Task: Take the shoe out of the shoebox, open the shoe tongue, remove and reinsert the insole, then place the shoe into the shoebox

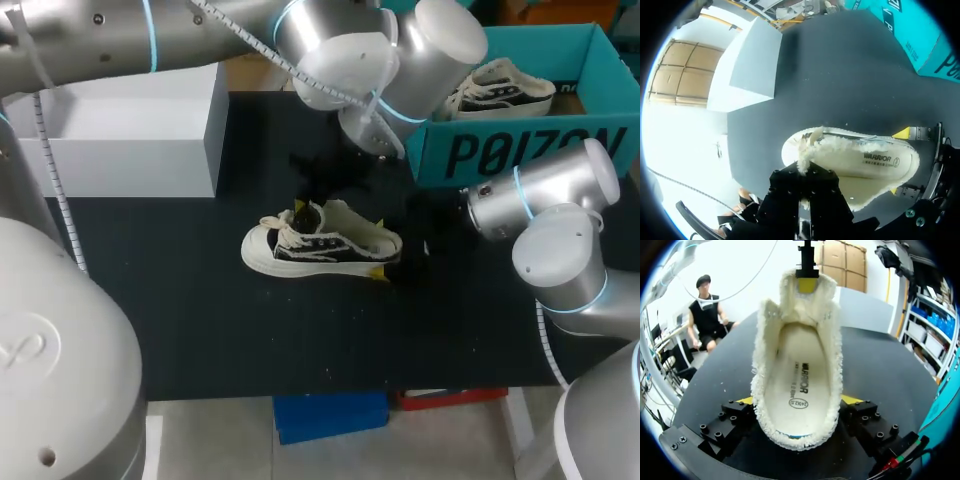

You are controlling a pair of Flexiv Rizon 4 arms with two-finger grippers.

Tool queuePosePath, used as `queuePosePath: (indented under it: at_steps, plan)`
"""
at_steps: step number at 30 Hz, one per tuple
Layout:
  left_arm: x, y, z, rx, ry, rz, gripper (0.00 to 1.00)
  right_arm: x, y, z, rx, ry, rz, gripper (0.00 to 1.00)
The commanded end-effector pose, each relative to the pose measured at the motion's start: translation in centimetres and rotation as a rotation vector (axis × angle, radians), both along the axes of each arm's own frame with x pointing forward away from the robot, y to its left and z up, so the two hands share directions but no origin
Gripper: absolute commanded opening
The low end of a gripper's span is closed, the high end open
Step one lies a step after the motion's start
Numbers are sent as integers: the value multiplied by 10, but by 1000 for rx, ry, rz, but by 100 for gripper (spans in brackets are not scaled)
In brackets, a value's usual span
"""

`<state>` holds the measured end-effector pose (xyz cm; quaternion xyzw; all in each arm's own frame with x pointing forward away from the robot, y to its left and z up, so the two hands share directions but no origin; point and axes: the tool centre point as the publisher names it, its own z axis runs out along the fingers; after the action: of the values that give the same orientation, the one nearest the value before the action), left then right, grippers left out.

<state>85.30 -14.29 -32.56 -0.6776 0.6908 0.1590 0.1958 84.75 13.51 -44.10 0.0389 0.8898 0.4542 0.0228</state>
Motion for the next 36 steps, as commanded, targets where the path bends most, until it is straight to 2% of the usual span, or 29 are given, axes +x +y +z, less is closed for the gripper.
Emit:
queuePosePath:
  at_steps: [1,2,3,11,18,36]
  plan:
    - [-3,24,4,-49,0,-2,0,0,2,-2,-1,0,-2,0]
    - [-4,27,4,-51,2,-3,17,0,2,-2,-1,0,-2,0]
    - [-5,31,5,-56,6,1,100,0,2,-2,-1,0,-2,0]
    - [-13,59,8,-79,36,28,100,0,2,-2,-1,0,-2,0]
    - [-16,80,-3,-68,68,73,100,0,2,-2,-1,0,-2,0]
    - [-17,96,-35,-10,111,115,100,0,2,-2,-1,0,-2,0]
